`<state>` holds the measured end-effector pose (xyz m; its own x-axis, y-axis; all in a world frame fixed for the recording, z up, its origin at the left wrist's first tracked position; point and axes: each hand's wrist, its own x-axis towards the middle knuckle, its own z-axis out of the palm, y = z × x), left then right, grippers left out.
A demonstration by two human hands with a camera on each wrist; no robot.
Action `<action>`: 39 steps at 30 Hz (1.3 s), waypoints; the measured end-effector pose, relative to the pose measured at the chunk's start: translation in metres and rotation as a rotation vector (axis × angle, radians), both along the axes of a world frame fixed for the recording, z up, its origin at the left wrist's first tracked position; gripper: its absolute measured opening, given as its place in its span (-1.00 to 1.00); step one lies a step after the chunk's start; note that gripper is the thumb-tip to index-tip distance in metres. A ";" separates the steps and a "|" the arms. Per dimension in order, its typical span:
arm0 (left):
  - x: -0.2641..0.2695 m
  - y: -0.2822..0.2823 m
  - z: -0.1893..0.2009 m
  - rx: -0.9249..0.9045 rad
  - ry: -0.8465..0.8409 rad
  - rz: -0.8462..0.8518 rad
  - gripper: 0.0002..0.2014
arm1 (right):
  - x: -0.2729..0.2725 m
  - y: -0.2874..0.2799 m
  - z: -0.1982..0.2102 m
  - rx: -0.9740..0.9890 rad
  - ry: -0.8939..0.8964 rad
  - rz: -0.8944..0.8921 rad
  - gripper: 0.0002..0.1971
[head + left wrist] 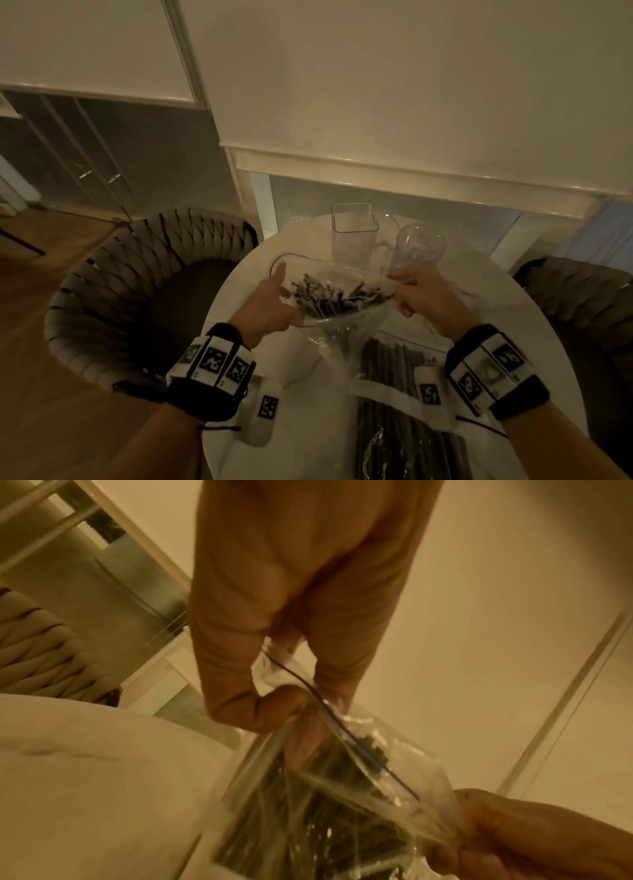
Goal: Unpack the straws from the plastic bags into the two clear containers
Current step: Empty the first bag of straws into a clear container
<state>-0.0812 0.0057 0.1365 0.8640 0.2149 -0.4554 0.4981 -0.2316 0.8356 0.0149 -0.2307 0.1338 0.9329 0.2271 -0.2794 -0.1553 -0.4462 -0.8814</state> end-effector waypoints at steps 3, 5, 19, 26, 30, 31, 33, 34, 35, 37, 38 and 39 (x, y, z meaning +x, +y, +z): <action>0.005 -0.006 -0.003 -0.001 -0.007 -0.058 0.20 | 0.000 0.010 0.003 0.063 -0.032 -0.045 -0.57; 0.007 -0.010 -0.009 -0.073 -0.020 0.037 0.24 | -0.008 0.013 0.004 0.062 0.157 0.073 -0.39; 0.010 -0.002 -0.007 0.001 -0.126 -0.144 -0.01 | 0.000 0.021 -0.004 -0.088 -0.012 0.061 -0.81; 0.013 0.009 -0.021 0.048 0.063 -0.263 0.12 | 0.013 0.013 -0.029 0.026 0.249 -0.077 -0.74; 0.018 0.005 -0.031 -0.013 0.139 -0.226 0.17 | 0.014 0.018 -0.039 -0.050 0.167 -0.069 -0.65; 0.018 0.004 -0.033 -0.040 0.135 -0.194 0.18 | 0.014 0.017 -0.035 -0.090 0.118 -0.074 -0.67; 0.018 0.001 -0.033 -0.105 0.097 -0.112 0.20 | 0.014 0.013 -0.022 -0.183 0.070 -0.051 -0.73; 0.017 -0.001 -0.033 -0.159 0.082 -0.071 0.22 | 0.012 0.010 -0.015 -0.204 0.126 -0.011 -0.70; 0.016 -0.005 -0.033 -0.222 0.075 -0.034 0.25 | 0.008 0.009 -0.007 -0.188 0.233 0.044 -0.66; 0.015 -0.017 -0.035 -0.327 0.061 0.016 0.28 | -0.002 0.010 0.001 -0.029 0.397 0.152 -0.72; 0.015 -0.023 -0.036 -0.363 0.050 0.030 0.29 | -0.004 0.010 0.001 0.059 0.383 0.165 -0.73; 0.015 -0.027 -0.038 -0.389 0.032 0.041 0.28 | -0.004 0.011 -0.001 0.136 0.329 0.137 -0.71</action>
<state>-0.0661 -0.0215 0.0990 0.8422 0.0553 -0.5363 0.5277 0.1197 0.8410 0.0113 -0.2198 0.1330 0.7570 0.3989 -0.5175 -0.3867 -0.3649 -0.8469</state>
